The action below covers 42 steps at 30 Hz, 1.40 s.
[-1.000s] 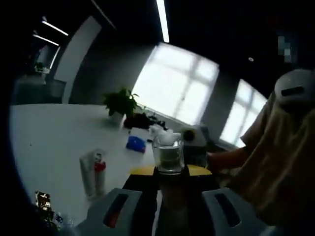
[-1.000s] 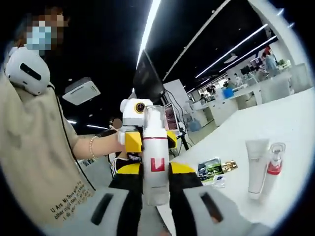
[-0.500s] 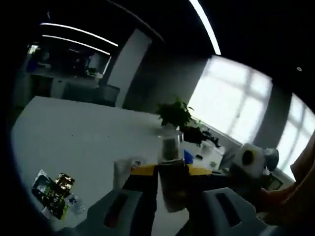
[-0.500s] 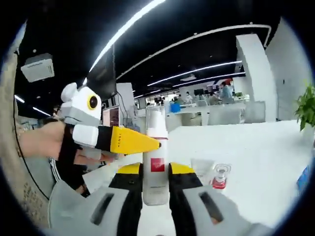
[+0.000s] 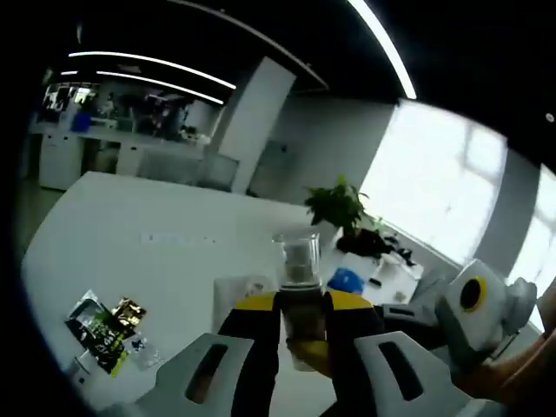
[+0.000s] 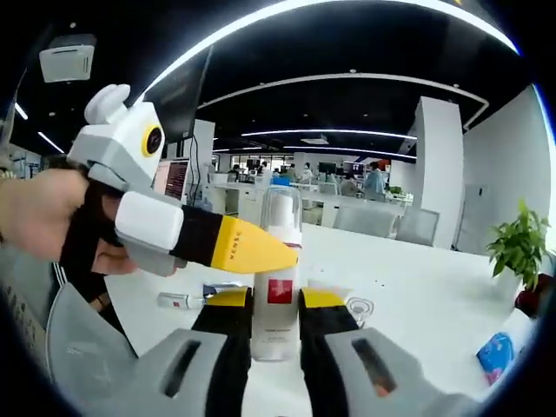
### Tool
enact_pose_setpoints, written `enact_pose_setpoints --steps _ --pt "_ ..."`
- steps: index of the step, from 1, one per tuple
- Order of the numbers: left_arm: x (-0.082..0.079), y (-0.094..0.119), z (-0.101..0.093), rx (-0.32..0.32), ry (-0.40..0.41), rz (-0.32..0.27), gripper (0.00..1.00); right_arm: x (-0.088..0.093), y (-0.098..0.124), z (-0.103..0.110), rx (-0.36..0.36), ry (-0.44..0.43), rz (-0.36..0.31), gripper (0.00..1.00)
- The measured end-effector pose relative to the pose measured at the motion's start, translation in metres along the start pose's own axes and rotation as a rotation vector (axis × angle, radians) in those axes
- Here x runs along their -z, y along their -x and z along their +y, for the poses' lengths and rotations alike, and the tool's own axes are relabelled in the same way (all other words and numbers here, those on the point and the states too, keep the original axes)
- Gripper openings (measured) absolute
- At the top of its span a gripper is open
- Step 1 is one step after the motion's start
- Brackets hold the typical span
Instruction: Arrange the skincare products in the storage area until every visible bottle or jar stands upright without overlapping.
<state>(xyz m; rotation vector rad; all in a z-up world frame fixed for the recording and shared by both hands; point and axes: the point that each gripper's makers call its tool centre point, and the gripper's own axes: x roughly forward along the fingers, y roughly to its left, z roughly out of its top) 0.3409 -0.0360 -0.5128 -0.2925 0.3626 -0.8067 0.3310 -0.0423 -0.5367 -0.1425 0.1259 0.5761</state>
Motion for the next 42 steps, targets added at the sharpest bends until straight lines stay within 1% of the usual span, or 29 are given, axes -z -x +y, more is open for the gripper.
enact_pose_setpoints --steps 1,3,4,5,6,7,8,9,10,11,12,13,14,15,16,17,18,19,20,21,22,25,27,28,29,30,34,38,42 --pt "0.0 -0.001 -0.005 0.037 -0.028 0.006 0.16 0.001 0.002 -0.002 -0.001 -0.005 -0.003 0.2" --pt "0.002 -0.001 -0.008 0.071 -0.083 0.025 0.16 0.003 0.005 -0.002 -0.03 -0.025 -0.012 0.2" --pt "0.004 -0.001 -0.011 0.091 -0.091 0.039 0.15 0.005 0.006 -0.003 -0.029 -0.019 -0.01 0.19" --pt "0.007 0.0 -0.011 0.097 -0.108 0.058 0.15 0.007 0.008 0.0 -0.057 -0.002 -0.006 0.2" --pt "0.009 0.0 -0.012 0.104 -0.113 0.064 0.15 0.01 0.01 0.001 -0.071 -0.009 0.002 0.19" --pt "0.012 0.0 -0.014 0.125 -0.126 0.077 0.15 0.012 0.012 0.002 -0.093 -0.021 0.002 0.2" --pt "0.016 0.0 -0.017 0.154 -0.131 0.088 0.15 0.015 0.013 0.007 -0.144 -0.031 0.01 0.2" --pt "0.022 0.001 -0.022 0.191 -0.154 0.113 0.15 0.018 0.016 0.007 -0.169 -0.028 0.023 0.21" --pt "0.024 0.002 -0.025 0.219 -0.174 0.121 0.15 0.021 0.018 0.007 -0.183 -0.026 0.03 0.21" --pt "0.027 0.003 -0.029 0.254 -0.207 0.133 0.15 0.022 0.02 0.011 -0.219 -0.036 0.034 0.21" --pt "0.029 0.004 -0.033 0.286 -0.227 0.148 0.15 0.023 0.022 0.011 -0.241 -0.038 0.042 0.22" --pt "0.031 0.005 -0.035 0.307 -0.25 0.158 0.15 0.024 0.023 0.012 -0.262 -0.027 0.042 0.23" --pt "0.033 0.006 -0.039 0.344 -0.26 0.175 0.15 0.023 0.026 0.015 -0.307 -0.029 0.041 0.23" --pt "0.034 0.006 -0.041 0.371 -0.274 0.188 0.15 0.023 0.028 0.016 -0.333 -0.038 0.044 0.23" --pt "0.035 0.007 -0.041 0.393 -0.302 0.207 0.15 0.024 0.031 0.02 -0.382 -0.059 0.049 0.23" --pt "0.037 0.008 -0.042 0.414 -0.321 0.223 0.15 0.025 0.032 0.019 -0.398 -0.06 0.056 0.23" --pt "0.037 0.008 -0.044 0.445 -0.353 0.239 0.15 0.024 0.034 0.019 -0.429 -0.056 0.057 0.23" --pt "0.037 0.009 -0.046 0.461 -0.373 0.245 0.15 0.024 0.035 0.019 -0.443 -0.057 0.057 0.23" --pt "0.039 0.01 -0.047 0.491 -0.407 0.266 0.15 0.025 0.037 0.021 -0.481 -0.064 0.066 0.23" --pt "0.039 0.01 -0.048 0.505 -0.431 0.273 0.15 0.024 0.037 0.02 -0.485 -0.06 0.063 0.23" --pt "0.04 0.01 -0.051 0.535 -0.466 0.281 0.15 0.024 0.037 0.02 -0.502 -0.062 0.06 0.23" --pt "0.041 0.012 -0.057 0.593 -0.492 0.289 0.16 0.023 0.036 0.022 -0.521 -0.066 0.057 0.26" --pt "0.042 0.009 -0.056 0.608 -0.496 0.291 0.16 0.023 0.033 0.022 -0.524 -0.066 0.058 0.28" --pt "0.042 0.008 -0.056 0.61 -0.5 0.289 0.16 0.023 0.033 0.022 -0.527 -0.061 0.06 0.25" --pt "0.042 0.006 -0.053 0.607 -0.503 0.284 0.16 0.024 0.034 0.025 -0.549 -0.057 0.063 0.23" --pt "0.043 0.006 -0.053 0.619 -0.484 0.294 0.16 0.024 0.032 0.023 -0.537 -0.06 0.058 0.23" --pt "0.044 0.001 -0.048 0.621 -0.486 0.289 0.16 0.029 0.029 0.019 -0.524 -0.063 0.067 0.22" --pt "0.051 -0.004 -0.043 0.613 -0.497 0.306 0.16 0.039 0.023 0.016 -0.502 -0.051 0.087 0.22" --pt "0.062 -0.012 -0.032 0.575 -0.492 0.318 0.16 0.056 0.013 0.012 -0.475 -0.013 0.119 0.22"
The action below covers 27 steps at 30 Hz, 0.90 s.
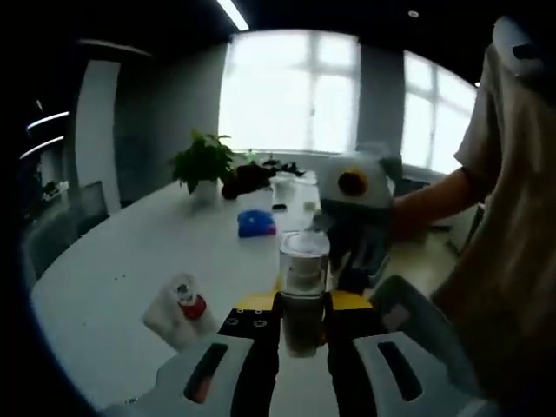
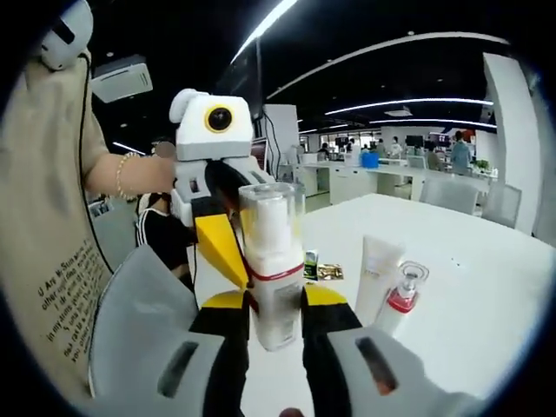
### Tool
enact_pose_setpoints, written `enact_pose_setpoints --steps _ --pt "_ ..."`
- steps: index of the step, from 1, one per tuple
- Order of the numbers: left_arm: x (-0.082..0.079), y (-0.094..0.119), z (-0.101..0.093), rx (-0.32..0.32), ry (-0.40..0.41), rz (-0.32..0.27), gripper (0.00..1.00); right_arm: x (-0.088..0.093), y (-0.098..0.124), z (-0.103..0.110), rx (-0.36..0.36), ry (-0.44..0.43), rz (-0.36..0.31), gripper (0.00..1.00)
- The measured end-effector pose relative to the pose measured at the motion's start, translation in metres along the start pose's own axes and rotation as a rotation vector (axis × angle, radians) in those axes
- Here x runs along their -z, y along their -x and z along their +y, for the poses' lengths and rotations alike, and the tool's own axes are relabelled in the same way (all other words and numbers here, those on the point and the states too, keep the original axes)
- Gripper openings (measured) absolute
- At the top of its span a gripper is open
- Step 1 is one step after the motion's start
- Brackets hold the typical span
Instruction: Arrange the skincare products in the storage area until every visible bottle or jar stands upright without overlapping.
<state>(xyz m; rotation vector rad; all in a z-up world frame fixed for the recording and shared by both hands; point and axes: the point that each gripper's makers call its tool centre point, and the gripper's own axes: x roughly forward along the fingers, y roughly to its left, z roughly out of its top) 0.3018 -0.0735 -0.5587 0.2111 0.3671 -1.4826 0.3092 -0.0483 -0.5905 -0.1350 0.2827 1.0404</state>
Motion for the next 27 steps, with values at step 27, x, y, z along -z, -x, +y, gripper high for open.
enact_pose_setpoints --steps 27 --pt "0.09 -0.051 0.031 -0.079 0.128 0.126 0.17 0.102 -0.029 -0.029 0.07 0.027 0.166 0.22"
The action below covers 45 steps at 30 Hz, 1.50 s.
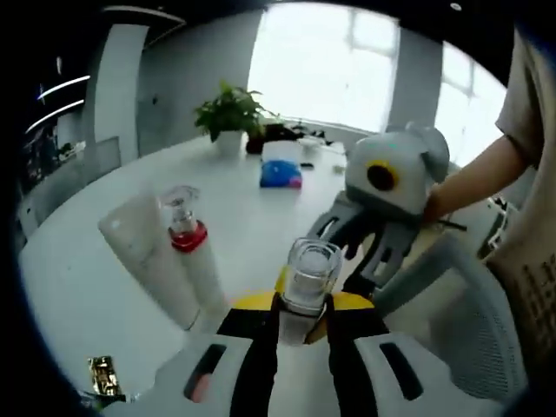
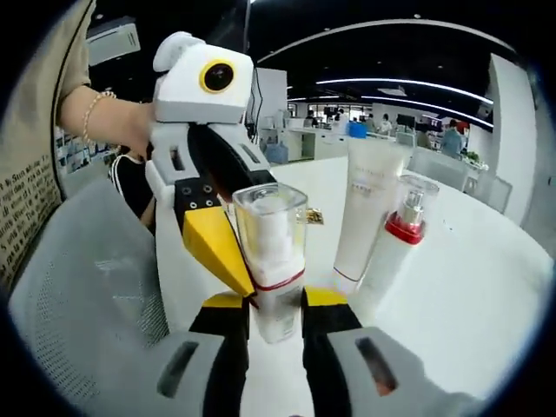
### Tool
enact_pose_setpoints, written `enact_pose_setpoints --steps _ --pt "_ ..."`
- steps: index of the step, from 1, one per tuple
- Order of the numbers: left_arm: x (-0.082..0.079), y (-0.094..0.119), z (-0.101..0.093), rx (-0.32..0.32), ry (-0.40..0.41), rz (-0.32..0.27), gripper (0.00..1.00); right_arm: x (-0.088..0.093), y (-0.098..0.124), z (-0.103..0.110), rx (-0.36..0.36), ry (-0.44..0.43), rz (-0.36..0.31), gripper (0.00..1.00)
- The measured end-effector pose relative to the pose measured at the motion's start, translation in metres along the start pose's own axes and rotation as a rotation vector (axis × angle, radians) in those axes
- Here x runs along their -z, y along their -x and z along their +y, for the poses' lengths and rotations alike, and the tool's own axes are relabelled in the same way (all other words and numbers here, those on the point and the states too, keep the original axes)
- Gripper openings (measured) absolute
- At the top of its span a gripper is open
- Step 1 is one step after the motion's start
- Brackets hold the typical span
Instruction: Arrange the skincare products in the storage area until every visible bottle or jar stands upright without overlapping.
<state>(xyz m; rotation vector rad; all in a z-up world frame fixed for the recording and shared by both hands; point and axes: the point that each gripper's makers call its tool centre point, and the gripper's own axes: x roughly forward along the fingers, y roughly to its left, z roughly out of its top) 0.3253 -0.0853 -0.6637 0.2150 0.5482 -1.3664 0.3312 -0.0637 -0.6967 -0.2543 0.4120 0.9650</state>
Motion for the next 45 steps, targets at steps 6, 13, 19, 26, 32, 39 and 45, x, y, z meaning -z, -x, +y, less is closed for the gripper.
enact_pose_setpoints --steps 6,13,19,26,32,39,45 --pt "0.009 -0.007 0.004 -0.004 0.012 0.018 0.17 0.012 -0.006 -0.002 0.01 0.012 0.017 0.22" --pt "0.018 -0.014 0.009 -0.025 0.02 0.037 0.17 0.023 -0.012 -0.007 0.01 0.002 0.034 0.22" --pt "0.025 -0.02 0.011 -0.026 0.002 0.068 0.17 0.032 -0.016 -0.008 0.002 -0.013 0.044 0.22" --pt "0.028 -0.026 0.017 -0.029 -0.011 0.076 0.17 0.038 -0.017 -0.015 0.012 -0.039 0.04 0.22" --pt "0.022 -0.031 0.029 -0.046 -0.008 0.062 0.18 0.036 -0.022 -0.029 0.018 -0.041 0.029 0.23" --pt "0.02 -0.038 0.046 -0.068 -0.032 0.08 0.18 0.033 -0.027 -0.046 0.023 -0.041 0.016 0.22" --pt "0.014 -0.043 0.058 -0.08 -0.04 0.078 0.18 0.032 -0.029 -0.06 0.018 -0.033 0.016 0.23"
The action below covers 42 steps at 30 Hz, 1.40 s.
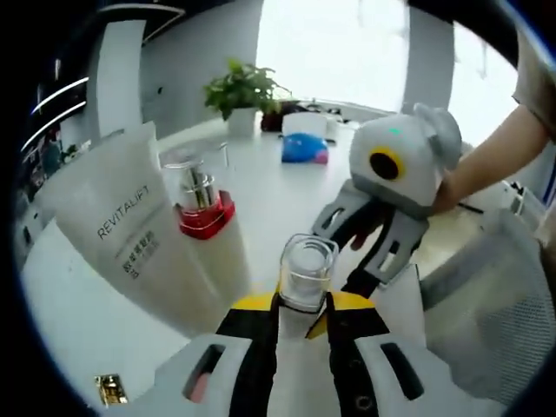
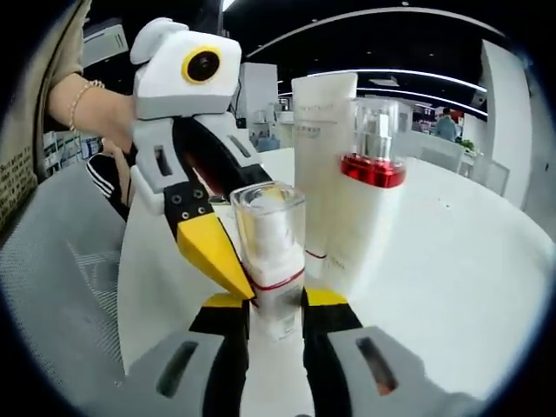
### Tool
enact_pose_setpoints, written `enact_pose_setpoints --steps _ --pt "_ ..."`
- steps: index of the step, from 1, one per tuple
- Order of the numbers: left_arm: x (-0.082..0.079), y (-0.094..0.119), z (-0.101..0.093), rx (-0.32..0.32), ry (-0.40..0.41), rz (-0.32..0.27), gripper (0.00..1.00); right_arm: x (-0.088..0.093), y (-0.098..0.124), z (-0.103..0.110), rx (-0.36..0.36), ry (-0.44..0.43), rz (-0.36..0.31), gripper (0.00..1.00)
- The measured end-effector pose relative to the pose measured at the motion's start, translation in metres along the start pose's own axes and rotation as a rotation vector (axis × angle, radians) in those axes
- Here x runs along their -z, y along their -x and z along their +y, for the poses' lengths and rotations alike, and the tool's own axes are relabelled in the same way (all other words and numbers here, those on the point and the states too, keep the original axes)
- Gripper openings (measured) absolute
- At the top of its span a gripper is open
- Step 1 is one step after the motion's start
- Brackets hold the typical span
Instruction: Arrange the skincare products in the storage area until every visible bottle or jar stands upright without overlapping.
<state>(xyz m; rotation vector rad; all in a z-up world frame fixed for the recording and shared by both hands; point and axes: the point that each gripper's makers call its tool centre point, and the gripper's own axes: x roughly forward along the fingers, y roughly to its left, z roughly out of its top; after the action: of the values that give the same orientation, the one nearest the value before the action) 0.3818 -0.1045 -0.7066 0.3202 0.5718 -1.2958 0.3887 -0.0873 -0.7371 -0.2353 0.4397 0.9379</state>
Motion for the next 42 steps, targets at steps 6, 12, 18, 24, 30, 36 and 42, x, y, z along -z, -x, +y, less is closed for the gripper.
enact_pose_setpoints --steps 6,12,18,24,30,36,42 --pt "-0.004 -0.004 0.01 -0.008 -0.001 -0.002 0.18 -0.002 -0.003 -0.01 0.005 -0.001 -0.003 0.23" --pt "-0.007 -0.006 0.015 -0.015 -0.002 -0.005 0.18 -0.002 -0.004 -0.015 0.004 0.0 -0.006 0.23" --pt "-0.007 -0.006 0.017 -0.019 -0.005 -0.004 0.18 -0.003 -0.006 -0.017 0.0 0.0 -0.007 0.23" --pt "-0.006 -0.006 0.018 -0.025 -0.008 0.003 0.18 -0.001 -0.006 -0.017 0.004 -0.028 -0.003 0.23" --pt "0.001 -0.004 0.02 -0.035 -0.008 0.029 0.16 0.005 -0.004 -0.018 0.009 -0.046 0.019 0.24" --pt "0.003 -0.001 0.019 -0.037 -0.008 0.04 0.17 0.01 0.002 -0.015 0.008 -0.053 0.039 0.3" --pt "0.007 0.007 0.015 -0.046 -0.01 0.054 0.23 0.008 0.009 -0.013 0.031 -0.07 0.044 0.36"
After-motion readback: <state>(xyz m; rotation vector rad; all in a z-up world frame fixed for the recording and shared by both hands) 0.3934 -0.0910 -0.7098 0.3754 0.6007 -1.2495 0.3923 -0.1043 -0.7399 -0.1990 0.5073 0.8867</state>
